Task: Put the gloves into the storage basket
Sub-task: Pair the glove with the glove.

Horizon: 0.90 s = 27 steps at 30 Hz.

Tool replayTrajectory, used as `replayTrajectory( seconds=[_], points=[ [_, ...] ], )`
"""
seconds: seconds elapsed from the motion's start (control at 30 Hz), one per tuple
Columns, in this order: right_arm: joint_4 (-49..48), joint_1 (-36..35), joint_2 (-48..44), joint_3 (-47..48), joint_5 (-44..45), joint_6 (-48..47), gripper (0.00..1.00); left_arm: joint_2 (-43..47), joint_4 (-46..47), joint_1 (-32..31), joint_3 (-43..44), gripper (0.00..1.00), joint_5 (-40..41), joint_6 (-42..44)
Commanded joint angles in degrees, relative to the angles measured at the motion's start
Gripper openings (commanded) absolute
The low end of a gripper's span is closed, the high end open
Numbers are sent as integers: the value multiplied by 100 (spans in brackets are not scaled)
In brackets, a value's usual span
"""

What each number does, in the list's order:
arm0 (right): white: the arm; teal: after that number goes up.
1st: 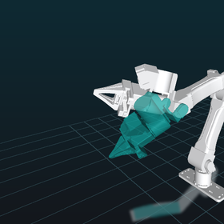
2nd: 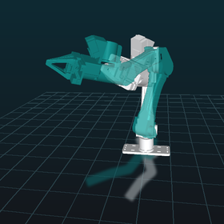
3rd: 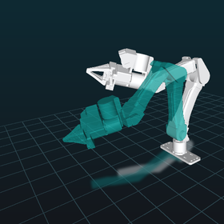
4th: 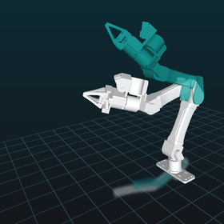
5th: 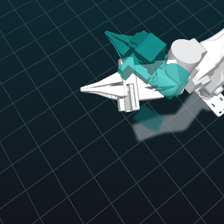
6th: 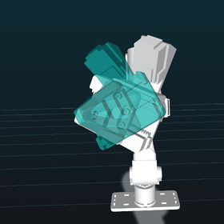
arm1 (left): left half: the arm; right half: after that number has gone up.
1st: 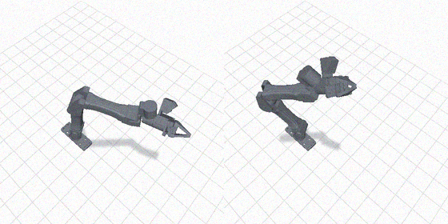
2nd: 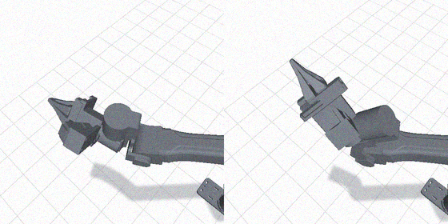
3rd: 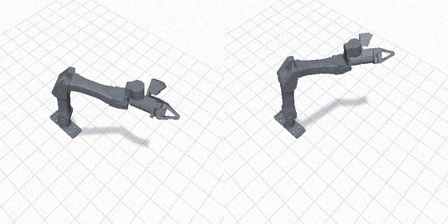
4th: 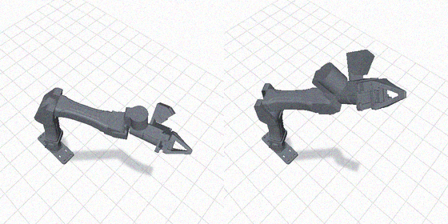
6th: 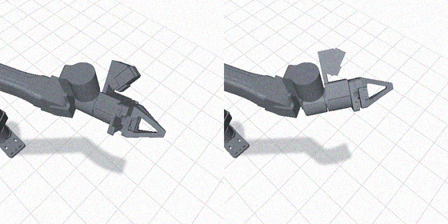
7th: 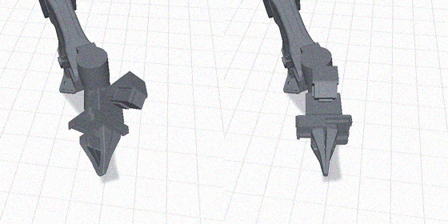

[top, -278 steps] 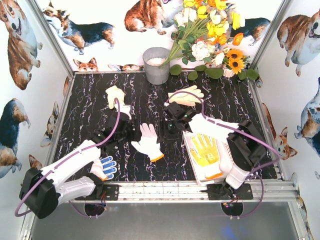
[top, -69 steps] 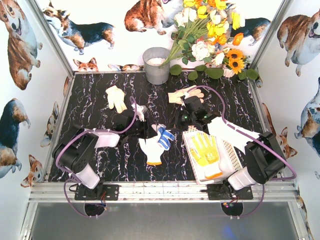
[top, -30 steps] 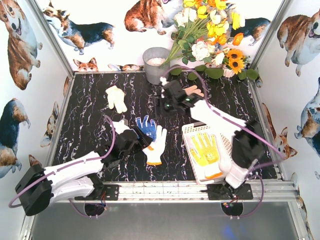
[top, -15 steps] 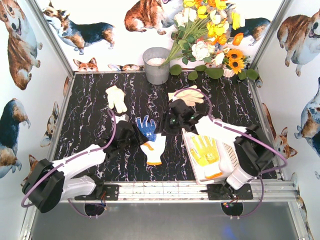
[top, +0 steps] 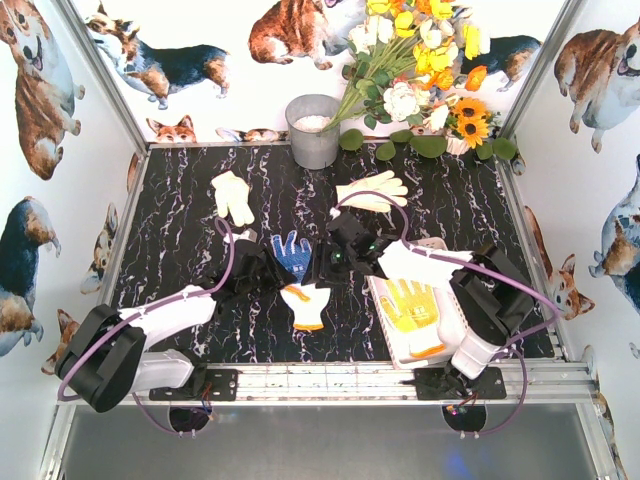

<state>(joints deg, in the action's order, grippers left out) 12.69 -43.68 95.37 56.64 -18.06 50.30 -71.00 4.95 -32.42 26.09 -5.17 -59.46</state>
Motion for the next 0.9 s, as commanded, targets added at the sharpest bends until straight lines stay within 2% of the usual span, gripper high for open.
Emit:
replayTrajectory(
  seconds=[0.0,0.33,0.63,0.87],
  points=[
    [-88,-193,105,39,171,-498,48,-10,51,52,-16,37,-40,-56],
    [346,-721,310,298,1061,-1836,49,324,-460,60,-47,42,214,-66],
    [267,-862,559,549,1141,-2311,42,231,-458,61,-162,32,82,-213],
    [252,-923,808,726,1137,-2411,36,70,-180,52,-189,30,1,-303]
  ],
)
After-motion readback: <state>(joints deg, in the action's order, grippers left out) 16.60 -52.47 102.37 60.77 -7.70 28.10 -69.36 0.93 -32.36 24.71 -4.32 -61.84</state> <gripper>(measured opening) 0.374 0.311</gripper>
